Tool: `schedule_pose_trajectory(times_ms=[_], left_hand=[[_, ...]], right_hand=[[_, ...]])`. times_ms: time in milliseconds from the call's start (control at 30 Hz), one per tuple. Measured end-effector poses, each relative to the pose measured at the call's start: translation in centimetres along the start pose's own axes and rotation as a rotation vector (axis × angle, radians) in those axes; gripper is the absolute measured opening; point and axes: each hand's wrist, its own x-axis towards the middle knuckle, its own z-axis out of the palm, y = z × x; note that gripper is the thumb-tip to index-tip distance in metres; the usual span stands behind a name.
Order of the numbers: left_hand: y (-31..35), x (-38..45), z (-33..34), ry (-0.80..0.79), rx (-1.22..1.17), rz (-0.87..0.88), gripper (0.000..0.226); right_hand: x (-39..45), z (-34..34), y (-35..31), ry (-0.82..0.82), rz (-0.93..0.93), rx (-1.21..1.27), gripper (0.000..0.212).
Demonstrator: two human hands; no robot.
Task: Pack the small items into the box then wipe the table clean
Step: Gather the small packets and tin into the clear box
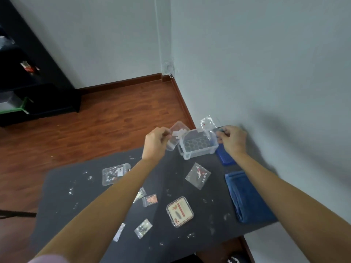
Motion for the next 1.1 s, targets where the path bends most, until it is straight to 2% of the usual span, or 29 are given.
schedule_pose_trajectory(times_ms=[133,367,533,633,733,867,967,1100], left_hand=[[1.2,2.4,4.6,-0.047,0.019,-0.003,0.025],[2.3,4.2,8.7,-0.183,0.062,-0.164,0.006],[2.1,4.6,10.1,-0.253,0.252,-0.108,0.006],[1.8,4.3,10.0,-0.22,0.267,-0.067,0.021],[1.4,3.7,8.3,-0.099,0.214,-0.028,0.034],[-1.8,1.7,3.2,0.043,0.211,-0.051,0.031],[-5.7,-1.1,-1.6,0.054,0.3,-0.122,0.027],[-10.4,-5.4,-6.6,-0.032,0.451,-0.29,0.027]], right_hand=[[1.7,-1.0,1.2,0.04,0.029,0.043,0.012],[3.2,-1.6,2.9,0.067,-0.014,-0.022,0.009],[3.1,-1.1,3.1,-0.071,-0.103,-0.12,0.01],[3.2,-0.4,2.9,-0.167,-0.185,-0.203,0.015],[3.6,0.8,2.8,-0.266,-0.201,-0.285,0.02],[4.1,3.0,2.9,-0.413,-0.185,-0.47,0.024],[4.3,4.2,2.8,-0.462,-0.189,-0.546,0.023],[4.6,5.3,3.0,-0.469,-0.22,-0.677,0.02]])
